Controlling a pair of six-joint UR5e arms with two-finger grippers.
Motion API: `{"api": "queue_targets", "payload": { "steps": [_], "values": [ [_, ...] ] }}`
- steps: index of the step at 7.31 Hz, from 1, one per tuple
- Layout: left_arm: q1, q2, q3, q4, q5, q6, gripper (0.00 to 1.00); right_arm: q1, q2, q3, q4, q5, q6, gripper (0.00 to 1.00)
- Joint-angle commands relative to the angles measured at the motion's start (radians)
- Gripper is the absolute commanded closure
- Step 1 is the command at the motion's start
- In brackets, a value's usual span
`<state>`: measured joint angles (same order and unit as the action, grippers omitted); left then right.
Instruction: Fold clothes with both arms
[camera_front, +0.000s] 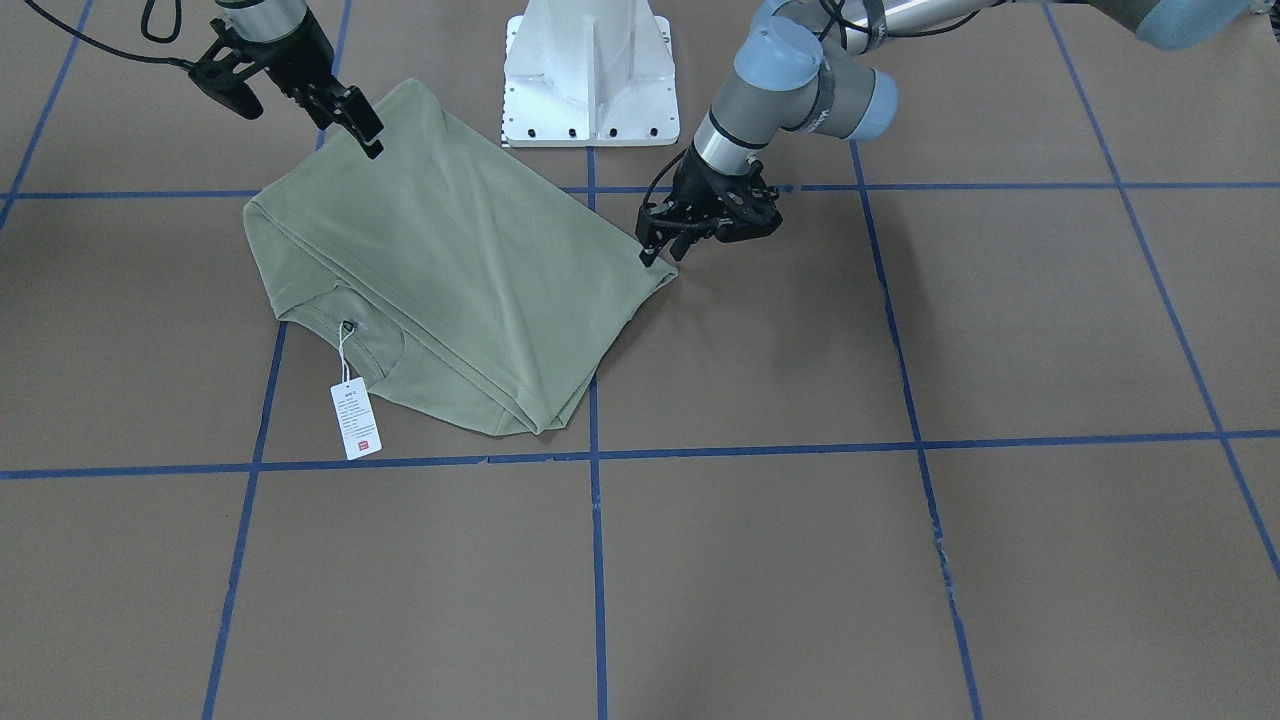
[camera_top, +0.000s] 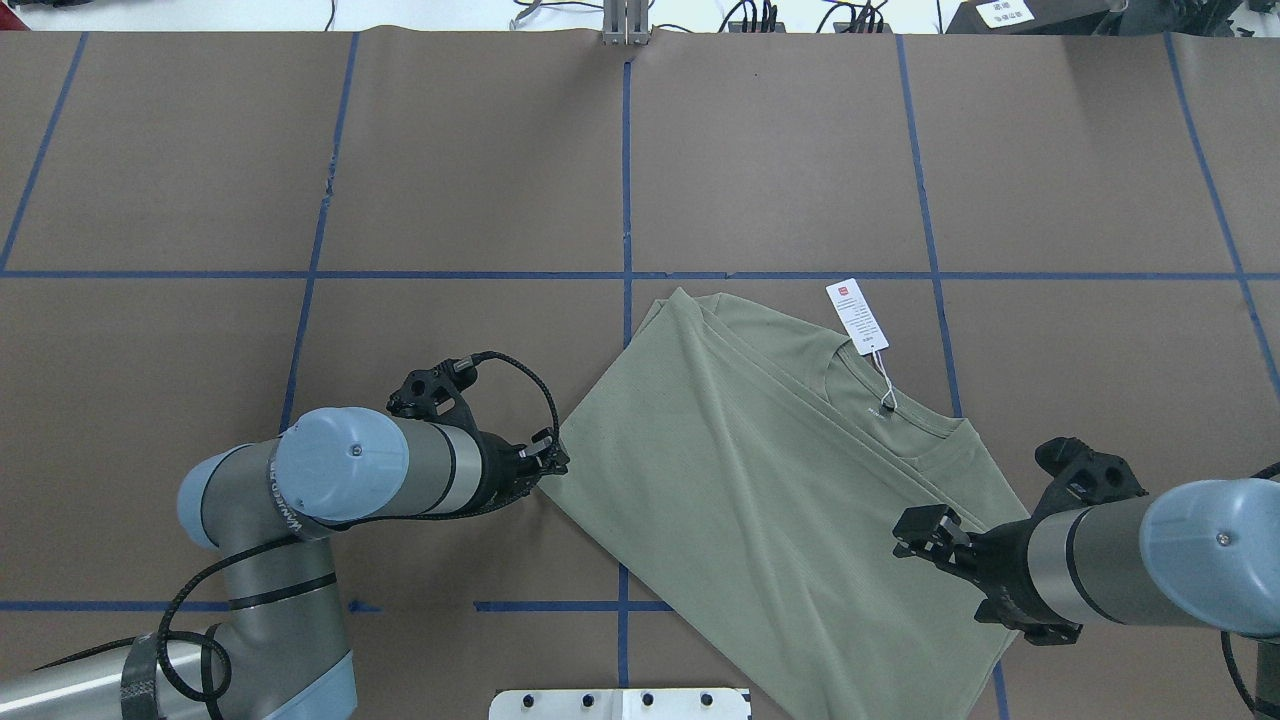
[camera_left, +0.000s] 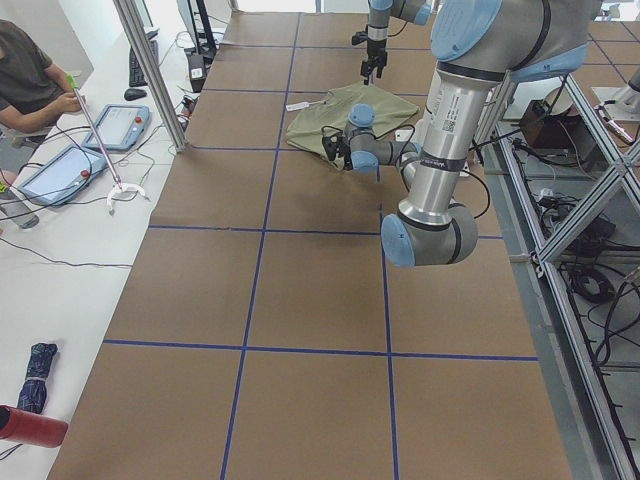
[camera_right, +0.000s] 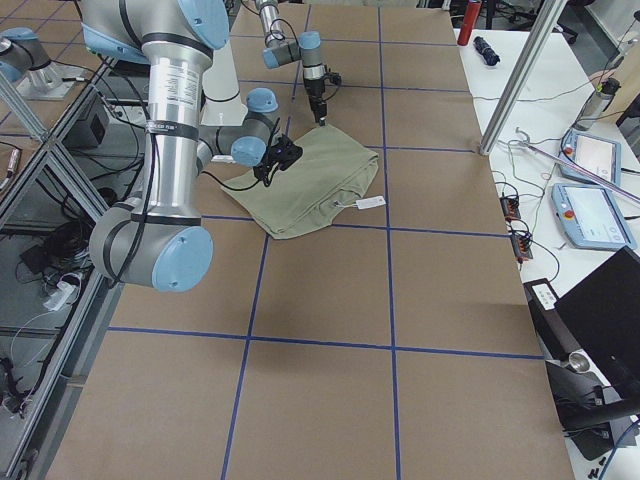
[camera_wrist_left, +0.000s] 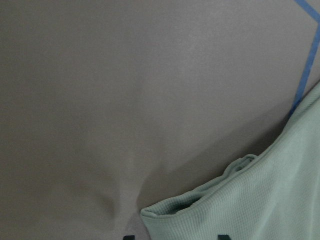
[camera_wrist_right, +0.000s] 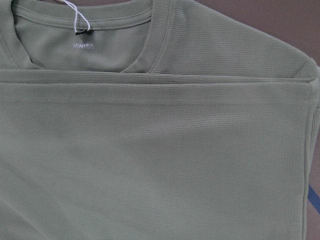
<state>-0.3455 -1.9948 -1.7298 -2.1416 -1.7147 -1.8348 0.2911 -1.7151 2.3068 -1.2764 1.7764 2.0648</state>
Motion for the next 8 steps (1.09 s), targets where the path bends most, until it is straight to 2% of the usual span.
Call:
{"api": "queue_targets", "payload": {
  "steps": [1,2,3,4,6,8],
  "values": [
    [0.000,-0.004,0.007,0.000,0.003,0.000,0.51,-0.001,0.000,-0.003,0.000,0.000,0.000,0.00],
    [0.000,-0.004,0.012,0.000,0.003,0.000,0.57,-0.001,0.000,-0.003,0.000,0.000,0.000,0.00],
    [0.000,-0.004,0.018,0.000,0.003,0.002,0.72,-0.001,0.000,-0.003,0.000,0.000,0.000,0.00],
    [-0.010,-0.002,0.018,0.000,0.003,0.009,1.00,-0.001,0.000,-0.003,0.000,0.000,0.000,0.00],
    [-0.041,-0.004,0.015,0.029,0.001,0.031,1.00,-0.001,0.009,-0.001,-0.001,0.000,0.000,0.00],
    [-0.113,0.004,0.012,0.051,0.000,0.174,1.00,-0.003,0.009,-0.001,-0.001,0.000,0.000,0.00]
  ]
}}
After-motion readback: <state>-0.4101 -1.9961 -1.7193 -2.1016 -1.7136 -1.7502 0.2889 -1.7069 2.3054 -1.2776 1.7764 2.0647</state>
